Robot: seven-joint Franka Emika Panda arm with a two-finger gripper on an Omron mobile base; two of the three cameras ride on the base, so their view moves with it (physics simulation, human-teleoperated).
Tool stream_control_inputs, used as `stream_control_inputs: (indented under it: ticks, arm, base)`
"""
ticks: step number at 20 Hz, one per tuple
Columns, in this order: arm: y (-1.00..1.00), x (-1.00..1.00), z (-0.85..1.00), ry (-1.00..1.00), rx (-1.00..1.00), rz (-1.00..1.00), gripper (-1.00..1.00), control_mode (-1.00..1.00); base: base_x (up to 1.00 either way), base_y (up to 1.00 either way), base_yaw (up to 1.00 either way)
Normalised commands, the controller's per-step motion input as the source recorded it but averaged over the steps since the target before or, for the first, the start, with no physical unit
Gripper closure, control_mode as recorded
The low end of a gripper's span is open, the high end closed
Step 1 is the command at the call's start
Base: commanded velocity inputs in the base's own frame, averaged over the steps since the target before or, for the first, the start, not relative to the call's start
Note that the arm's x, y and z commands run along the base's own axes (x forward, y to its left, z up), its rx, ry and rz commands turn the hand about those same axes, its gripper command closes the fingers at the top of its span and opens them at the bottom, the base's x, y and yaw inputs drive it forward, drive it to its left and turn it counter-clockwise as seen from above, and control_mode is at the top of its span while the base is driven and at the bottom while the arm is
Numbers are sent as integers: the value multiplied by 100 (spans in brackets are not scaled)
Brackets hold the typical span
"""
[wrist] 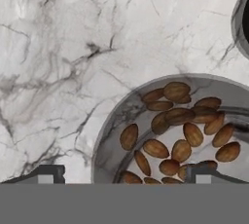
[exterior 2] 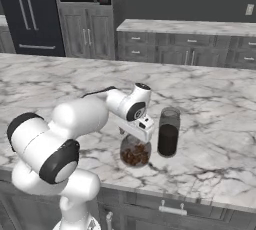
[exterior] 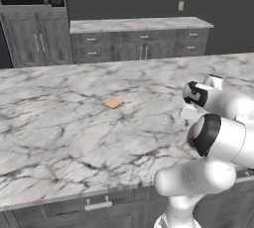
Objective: Pick the jar and jar from the dining table and place them in the open cabinet. Close the cabinet after placing the objects.
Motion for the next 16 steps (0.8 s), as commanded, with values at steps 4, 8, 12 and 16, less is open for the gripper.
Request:
stream_control_inputs:
  ticks: [4,8,12,16]
  arm:
    - [2,3,-46,6,3,0,100,-100]
    - [6,0,-15,6,0,0,100,-100]
    - [14,-4,-13,0,0,0,100,-100]
    - [22,-24,5,-3,-1,0,100,-100]
  base:
    - [0,0,0]
    - [0,0,0]
    - [0,0,0]
    - [0,0,0]
